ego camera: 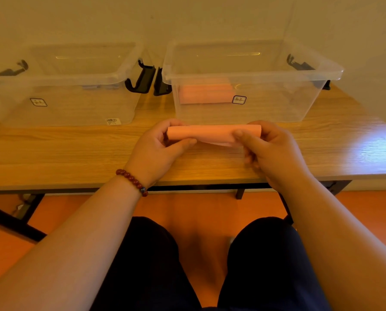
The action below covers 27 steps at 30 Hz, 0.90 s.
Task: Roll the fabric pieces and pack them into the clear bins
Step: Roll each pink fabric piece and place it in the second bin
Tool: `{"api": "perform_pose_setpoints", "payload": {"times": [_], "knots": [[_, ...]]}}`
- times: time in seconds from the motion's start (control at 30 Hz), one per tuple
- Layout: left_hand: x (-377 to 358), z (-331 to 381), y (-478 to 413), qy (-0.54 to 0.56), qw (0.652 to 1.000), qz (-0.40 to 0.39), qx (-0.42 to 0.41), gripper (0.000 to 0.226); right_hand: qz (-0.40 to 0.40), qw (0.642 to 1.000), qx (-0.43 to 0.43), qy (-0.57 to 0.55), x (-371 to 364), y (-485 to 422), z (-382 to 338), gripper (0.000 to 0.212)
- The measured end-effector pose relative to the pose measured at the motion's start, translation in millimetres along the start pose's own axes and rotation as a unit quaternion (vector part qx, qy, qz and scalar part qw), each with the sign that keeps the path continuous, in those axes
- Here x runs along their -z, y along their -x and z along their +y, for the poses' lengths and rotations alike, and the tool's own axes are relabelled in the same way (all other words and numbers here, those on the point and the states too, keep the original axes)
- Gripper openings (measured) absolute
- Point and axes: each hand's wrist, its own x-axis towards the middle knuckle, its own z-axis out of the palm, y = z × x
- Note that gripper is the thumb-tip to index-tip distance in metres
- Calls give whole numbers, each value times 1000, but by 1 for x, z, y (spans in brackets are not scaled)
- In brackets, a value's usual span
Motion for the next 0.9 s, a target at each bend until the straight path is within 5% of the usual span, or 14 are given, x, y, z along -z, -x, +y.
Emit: {"api": "perform_pose_setpoints", "payload": {"times": [0.13, 0.33, 0.53, 0.9], "knots": [[1, 0, -2, -32, 998, 45, -35, 24, 34, 998, 31, 34, -2, 1, -6, 30], [-2, 12, -1, 55, 997, 58, -5, 19, 27, 997, 54, 50, 0, -5, -18, 6], [8, 24, -10, 87, 994, 61, 4, 21, -16, 998, 64, -13, -3, -12, -25, 36], [20, 31, -14, 97, 993, 60, 4, 25, 20, 997, 71, -29, -4, -18, -41, 12]]}}
